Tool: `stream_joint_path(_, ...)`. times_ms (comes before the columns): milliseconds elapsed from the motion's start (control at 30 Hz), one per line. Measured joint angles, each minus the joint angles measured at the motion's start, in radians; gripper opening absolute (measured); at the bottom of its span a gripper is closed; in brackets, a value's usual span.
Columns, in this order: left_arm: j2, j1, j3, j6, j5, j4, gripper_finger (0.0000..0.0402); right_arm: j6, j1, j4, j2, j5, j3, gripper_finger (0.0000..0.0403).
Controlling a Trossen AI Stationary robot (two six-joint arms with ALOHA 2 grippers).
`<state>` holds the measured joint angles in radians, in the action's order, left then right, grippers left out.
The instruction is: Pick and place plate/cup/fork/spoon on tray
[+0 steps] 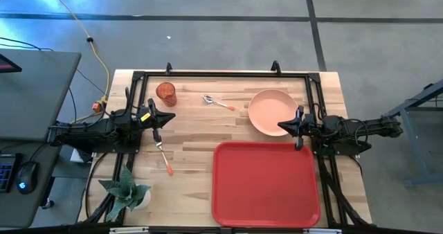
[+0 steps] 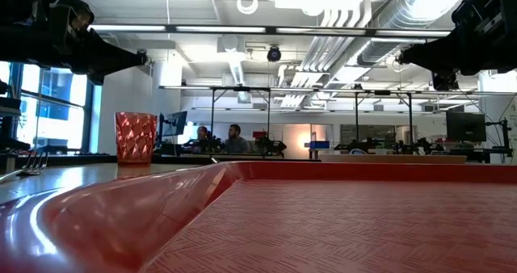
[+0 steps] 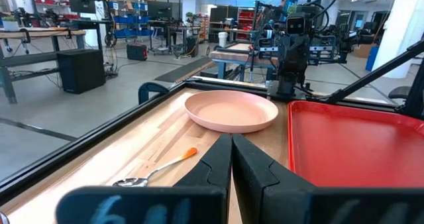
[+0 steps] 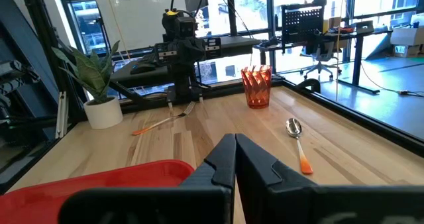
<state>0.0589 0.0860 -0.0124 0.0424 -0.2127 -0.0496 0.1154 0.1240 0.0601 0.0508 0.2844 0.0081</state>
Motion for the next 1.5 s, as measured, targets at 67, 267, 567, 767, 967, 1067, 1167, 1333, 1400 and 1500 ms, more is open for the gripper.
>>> stream_joint_path(67, 0.000, 0.000, 0.000, -0.009, 0.000, 0.000, 0.0003, 0.000, 0.000, 0.000, 0.000, 0.000, 0.000, 0.0000)
stream_joint_path(267, 0.000, 0.000, 0.000, -0.009, 0.000, 0.000, 0.0003, 0.000, 0.000, 0.000, 0.000, 0.000, 0.000, 0.0000)
stream_joint_path(567, 0.000, 0.000, 0.000, 0.002, -0.015, -0.045, 0.0003, -0.001, 0.000, 0.001, 0.000, 0.000, 0.000, 0.0000)
stream_joint_path(767, 0.000, 0.000, 0.000, 0.006, -0.015, -0.055, 0.0003, 0.035, 0.000, 0.043, 0.000, 0.055, 0.000, 0.0000)
stream_joint_path(967, 0.000, 0.001, 0.000, -0.005, -0.029, -0.091, 0.0003, 0.199, 0.000, 0.017, 0.001, 0.153, 0.000, 0.0000)
stream_joint_path(1067, 0.000, 0.001, 0.000, -0.073, -0.044, -0.125, 0.0003, 0.303, 0.000, 0.005, 0.040, 0.086, 0.000, 0.0000)
stream_joint_path(1167, 0.000, 0.004, 0.000, -0.145, -0.052, -0.164, 0.0003, 0.331, 0.001, 0.003, 0.096, 0.027, 0.000, 0.0000)
stream_joint_path(1333, 0.056, 0.025, 0.000, -0.148, -0.044, -0.203, 0.0003, 0.403, 0.001, 0.064, 0.204, 0.067, 0.000, 0.0000)
stream_joint_path(1400, 0.111, 0.032, 0.000, -0.130, -0.024, -0.227, 0.0003, 0.410, 0.001, 0.133, 0.255, 0.083, 0.000, 0.0000)
stream_joint_path(1500, 0.223, 0.035, 0.000, -0.110, -0.001, -0.321, 0.0003, 0.409, 0.000, 0.230, 0.337, 0.113, 0.000, 0.0000)
